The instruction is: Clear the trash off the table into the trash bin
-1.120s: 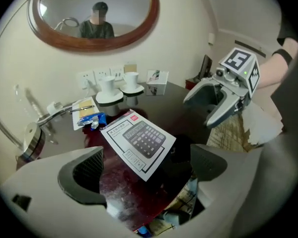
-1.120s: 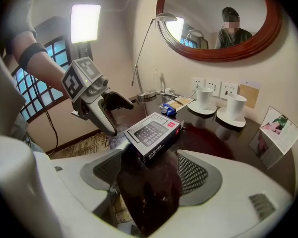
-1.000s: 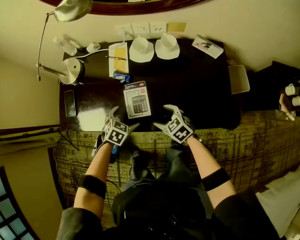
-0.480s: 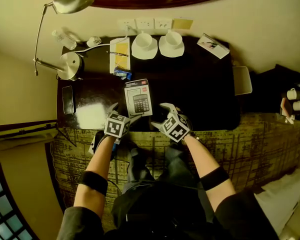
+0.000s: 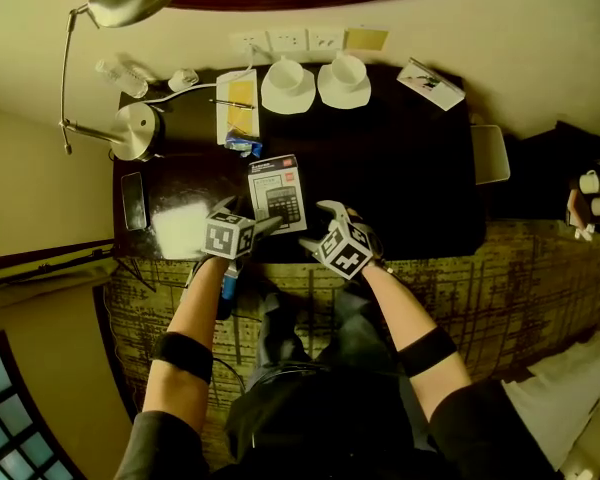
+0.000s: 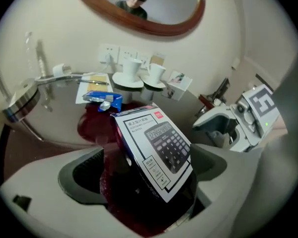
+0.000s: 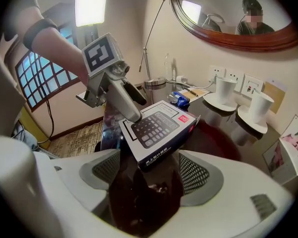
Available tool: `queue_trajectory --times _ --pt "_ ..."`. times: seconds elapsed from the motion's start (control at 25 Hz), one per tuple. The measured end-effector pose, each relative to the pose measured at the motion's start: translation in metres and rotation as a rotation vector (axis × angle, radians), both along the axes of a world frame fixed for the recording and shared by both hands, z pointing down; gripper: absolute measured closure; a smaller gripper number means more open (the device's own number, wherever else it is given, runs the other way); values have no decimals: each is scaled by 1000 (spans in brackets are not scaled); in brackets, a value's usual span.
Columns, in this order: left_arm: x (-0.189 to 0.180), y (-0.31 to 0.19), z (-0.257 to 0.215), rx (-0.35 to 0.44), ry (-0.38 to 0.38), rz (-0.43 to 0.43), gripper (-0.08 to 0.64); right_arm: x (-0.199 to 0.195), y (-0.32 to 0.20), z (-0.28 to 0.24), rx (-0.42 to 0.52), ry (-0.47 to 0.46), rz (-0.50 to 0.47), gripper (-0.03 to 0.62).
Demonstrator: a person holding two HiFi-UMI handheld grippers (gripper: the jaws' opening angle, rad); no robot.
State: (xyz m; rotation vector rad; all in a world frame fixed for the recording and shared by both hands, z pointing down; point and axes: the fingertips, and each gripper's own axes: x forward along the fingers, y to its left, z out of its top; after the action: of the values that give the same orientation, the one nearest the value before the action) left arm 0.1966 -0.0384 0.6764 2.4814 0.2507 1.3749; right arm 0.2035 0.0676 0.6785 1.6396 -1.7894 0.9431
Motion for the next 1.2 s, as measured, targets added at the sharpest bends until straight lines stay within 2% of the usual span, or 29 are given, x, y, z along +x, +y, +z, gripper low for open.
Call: queue_trajectory --times 0.08,0.24,0.4,0.6,0.64,0.68,1.2 --pt "3 -4 0 -47 -11 -62 17 -1 -2 3 -3 -1 3 199" --pt "7 -9 2 -69 -30 -98 30 -2 -8 10 -3 -13 16 199" --pt "15 -14 3 -114 -36 -157 114 -2 -16 17 -4 -23 16 199" --pt "16 -7 10 -136 -59 -155 155 -4 -23 25 -5 -38 22 199" --pt "17 -6 11 -138 -58 -157 189 -5 -25 26 -5 -43 22 199" --pt "18 -5 12 -141 -56 -165 253 -6 -26 27 -6 -47 23 199" --pt "20 -16 -4 -180 18 -292 447 -6 -27 22 20 -49 30 245"
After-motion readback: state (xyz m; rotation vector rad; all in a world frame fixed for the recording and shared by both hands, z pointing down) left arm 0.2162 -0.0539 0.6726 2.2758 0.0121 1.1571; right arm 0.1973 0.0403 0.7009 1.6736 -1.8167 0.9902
